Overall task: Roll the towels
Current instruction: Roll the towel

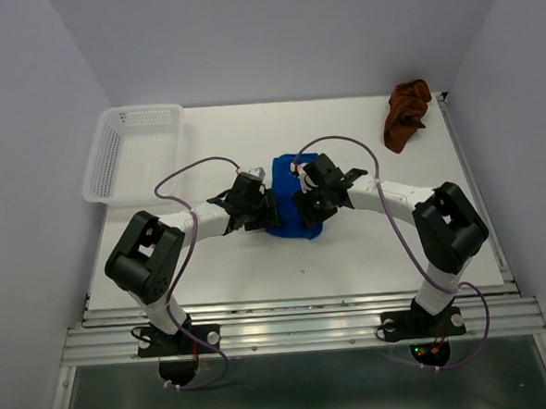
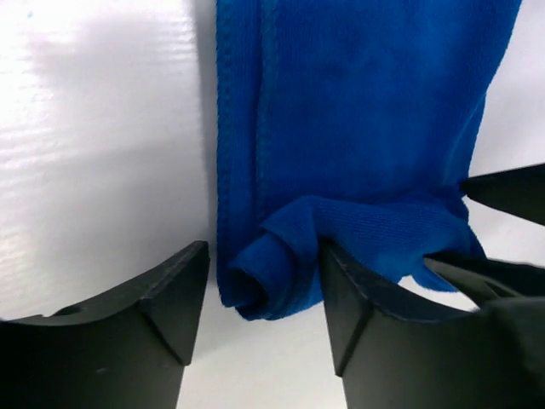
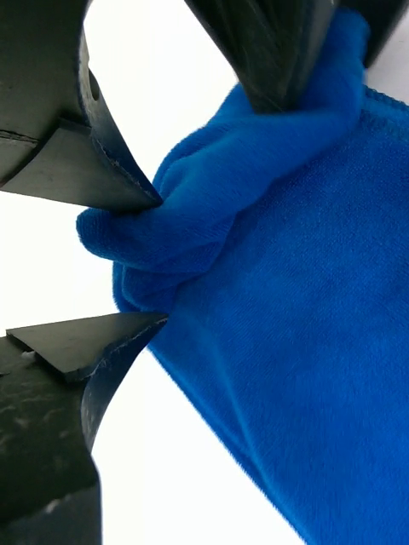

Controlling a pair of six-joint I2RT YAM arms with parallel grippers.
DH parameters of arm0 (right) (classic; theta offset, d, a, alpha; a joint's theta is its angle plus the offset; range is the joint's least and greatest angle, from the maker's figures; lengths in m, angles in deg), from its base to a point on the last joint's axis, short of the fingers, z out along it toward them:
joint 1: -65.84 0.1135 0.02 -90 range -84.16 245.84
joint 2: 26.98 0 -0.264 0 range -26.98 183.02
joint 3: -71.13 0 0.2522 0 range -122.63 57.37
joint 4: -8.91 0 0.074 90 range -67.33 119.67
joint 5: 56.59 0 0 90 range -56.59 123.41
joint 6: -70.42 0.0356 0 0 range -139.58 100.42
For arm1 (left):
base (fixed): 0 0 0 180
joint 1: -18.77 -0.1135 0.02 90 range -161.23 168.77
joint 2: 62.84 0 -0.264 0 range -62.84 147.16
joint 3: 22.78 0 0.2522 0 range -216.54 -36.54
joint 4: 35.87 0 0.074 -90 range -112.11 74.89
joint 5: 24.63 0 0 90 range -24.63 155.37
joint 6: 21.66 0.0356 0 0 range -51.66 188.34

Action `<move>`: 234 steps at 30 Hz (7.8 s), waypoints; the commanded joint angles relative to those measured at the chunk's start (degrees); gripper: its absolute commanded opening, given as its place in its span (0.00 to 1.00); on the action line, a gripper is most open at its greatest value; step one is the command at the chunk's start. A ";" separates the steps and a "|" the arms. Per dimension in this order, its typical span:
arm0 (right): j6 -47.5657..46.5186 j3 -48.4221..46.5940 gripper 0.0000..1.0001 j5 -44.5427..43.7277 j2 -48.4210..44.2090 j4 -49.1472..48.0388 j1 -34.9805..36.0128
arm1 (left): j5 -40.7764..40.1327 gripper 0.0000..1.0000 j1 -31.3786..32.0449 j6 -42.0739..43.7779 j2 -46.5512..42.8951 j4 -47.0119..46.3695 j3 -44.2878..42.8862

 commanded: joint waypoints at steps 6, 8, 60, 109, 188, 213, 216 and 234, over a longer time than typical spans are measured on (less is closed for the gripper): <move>-0.42 0.87 0.49 -5.95 -4.29 3.55 -0.33 | -1.46 0.51 0.28 2.06 4.03 1.77 -4.64; 0.63 1.39 0.42 -6.92 -5.08 3.64 -0.33 | -1.55 0.48 0.20 2.14 4.03 1.95 -4.73; -25.73 12.91 0.70 -20.66 -2.97 -16.66 9.34 | 4.07 0.33 -3.05 10.32 5.96 5.64 -8.95; 19.27 0.52 0.13 40.54 10.74 -2.42 -11.31 | 16.20 0.99 -7.89 1.27 -15.23 -8.15 9.51; -8.53 6.42 0.15 -30.33 -2.09 -16.49 18.04 | 6.45 0.84 -5.96 -9.28 6.32 6.26 -7.63; 23.91 8.25 0.04 31.03 -1.49 -19.12 -4.98 | 14.01 0.99 -6.04 -13.24 -3.97 -3.67 0.37; 25.77 7.90 0.01 37.62 0.28 -19.12 -7.35 | 12.96 0.99 -6.04 -13.15 -3.18 -3.41 -0.86; 30.70 9.31 0.04 47.83 7.22 -20.96 -11.58 | 4.09 0.53 -3.94 -10.95 6.40 6.08 -11.76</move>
